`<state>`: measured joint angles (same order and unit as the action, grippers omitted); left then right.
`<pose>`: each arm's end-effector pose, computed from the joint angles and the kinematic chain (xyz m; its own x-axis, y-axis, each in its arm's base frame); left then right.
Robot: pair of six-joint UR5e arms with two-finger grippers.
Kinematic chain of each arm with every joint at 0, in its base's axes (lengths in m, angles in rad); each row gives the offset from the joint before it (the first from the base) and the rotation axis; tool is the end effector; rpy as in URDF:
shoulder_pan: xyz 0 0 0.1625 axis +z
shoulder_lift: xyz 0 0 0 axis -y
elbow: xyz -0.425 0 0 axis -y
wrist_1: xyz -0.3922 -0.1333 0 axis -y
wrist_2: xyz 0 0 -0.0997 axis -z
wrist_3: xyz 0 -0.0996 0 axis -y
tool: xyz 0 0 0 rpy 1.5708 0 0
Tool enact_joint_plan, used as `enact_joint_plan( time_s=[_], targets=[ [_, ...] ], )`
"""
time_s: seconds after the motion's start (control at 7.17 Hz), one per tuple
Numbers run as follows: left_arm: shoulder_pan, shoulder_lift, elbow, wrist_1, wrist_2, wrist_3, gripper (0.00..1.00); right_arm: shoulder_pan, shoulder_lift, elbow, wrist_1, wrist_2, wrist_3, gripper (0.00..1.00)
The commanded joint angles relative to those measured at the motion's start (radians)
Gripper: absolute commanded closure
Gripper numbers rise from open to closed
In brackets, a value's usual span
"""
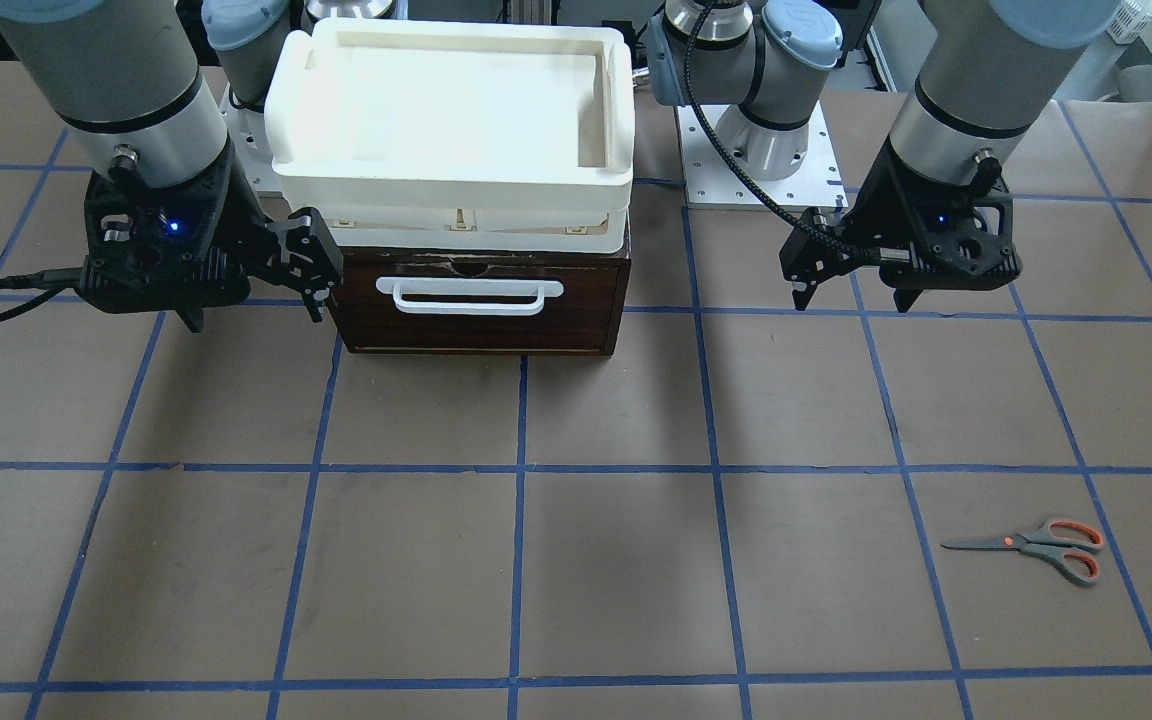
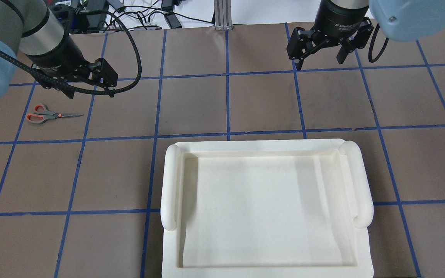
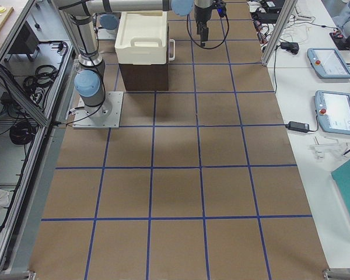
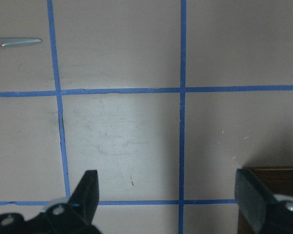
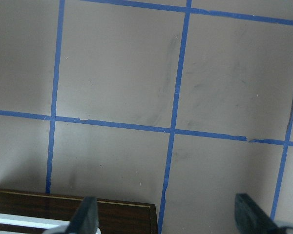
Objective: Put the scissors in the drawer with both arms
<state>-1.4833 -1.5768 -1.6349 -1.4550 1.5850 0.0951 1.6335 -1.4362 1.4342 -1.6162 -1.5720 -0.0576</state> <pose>-0.0879 -0.5076 0.4651 -0.9998 0.0069 -0.0185 0.0077 0.9990 -0.0441 0.1676 -0.5441 0.4897 -0.9928 -0.1199 0.0039 -0.1199 0.9917 -0.0472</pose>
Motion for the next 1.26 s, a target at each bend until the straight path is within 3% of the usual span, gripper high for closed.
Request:
enact_joint_plan(
  time_s=[0.0,0.7,0.98,1.12],
  targets=[
    [0.0,0.0,0.001,0.001,0.001,0.0,0.0,0.0,0.002,0.0,-0.001,0.0,0.004,0.0],
    [-0.002,-0.008,0.0,0.002,-0.002,-0.003,0.0,0.006,0.013,0.051,-0.011,0.001,-0.073,0.0],
    [0.04,-0.006,0.003,0.004,0.009,0.04,0.0,0.025,0.037,0.052,-0.062,0.093,-0.135,0.0],
    [0.087,-0.006,0.003,-0.001,0.009,0.145,0.0,0.069,0.052,0.054,-0.057,0.077,-0.154,0.0]
  ],
)
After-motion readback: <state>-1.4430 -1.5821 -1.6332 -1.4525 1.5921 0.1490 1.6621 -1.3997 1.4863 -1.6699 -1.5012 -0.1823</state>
